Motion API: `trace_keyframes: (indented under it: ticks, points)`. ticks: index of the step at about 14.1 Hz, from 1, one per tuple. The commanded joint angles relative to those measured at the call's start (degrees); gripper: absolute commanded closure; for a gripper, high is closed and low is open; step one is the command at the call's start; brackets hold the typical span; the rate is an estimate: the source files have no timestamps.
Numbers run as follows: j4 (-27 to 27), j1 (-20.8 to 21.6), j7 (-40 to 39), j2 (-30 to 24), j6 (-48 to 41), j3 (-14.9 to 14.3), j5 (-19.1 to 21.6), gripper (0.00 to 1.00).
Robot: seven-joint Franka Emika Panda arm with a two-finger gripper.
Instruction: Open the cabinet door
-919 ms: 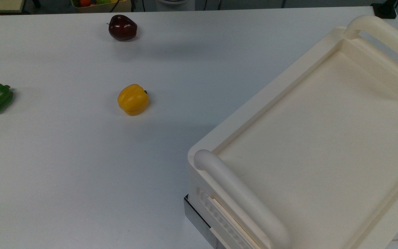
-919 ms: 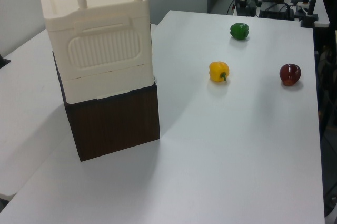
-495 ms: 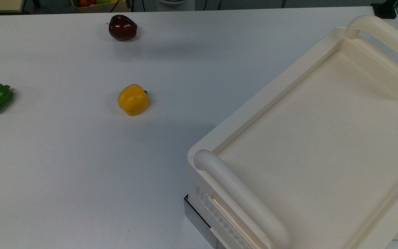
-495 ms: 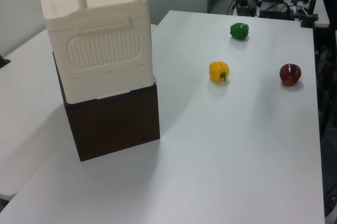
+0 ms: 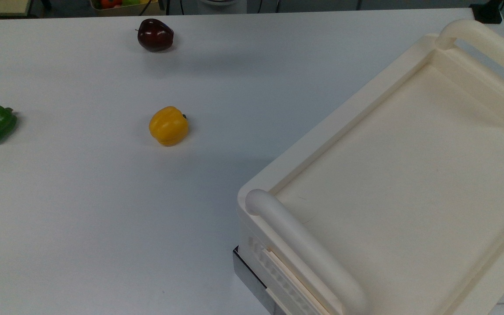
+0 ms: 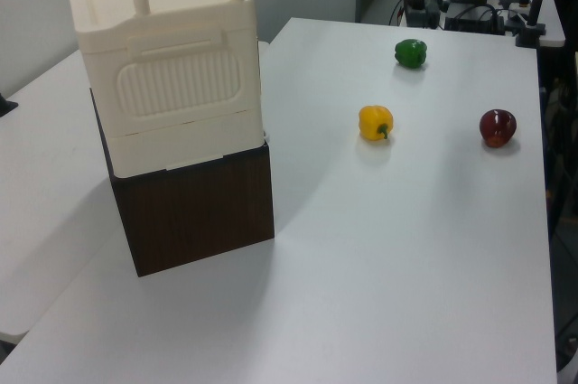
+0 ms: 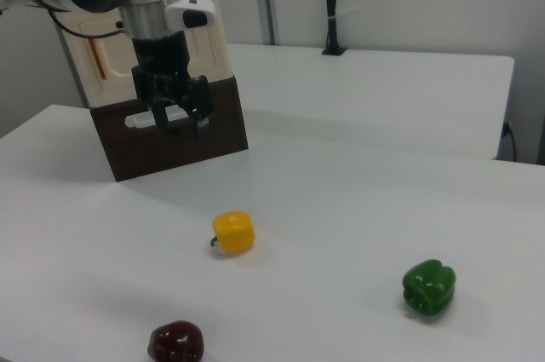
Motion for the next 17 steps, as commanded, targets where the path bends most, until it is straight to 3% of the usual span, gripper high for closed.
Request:
trace_keyframes:
  ticks: [1, 13, 17]
  points:
    - [-0.1, 0.09, -0.08, -0.64, -0.41, -0.13, -0.81, 0.0]
    - [-0.01, -0.09, -1.13, -0.47, -0.15, -0.22, 0.42, 0.0]
    - [-0.01, -0.18, -2.44, -0.47, -0.15, -0.22, 2.52, 0.0]
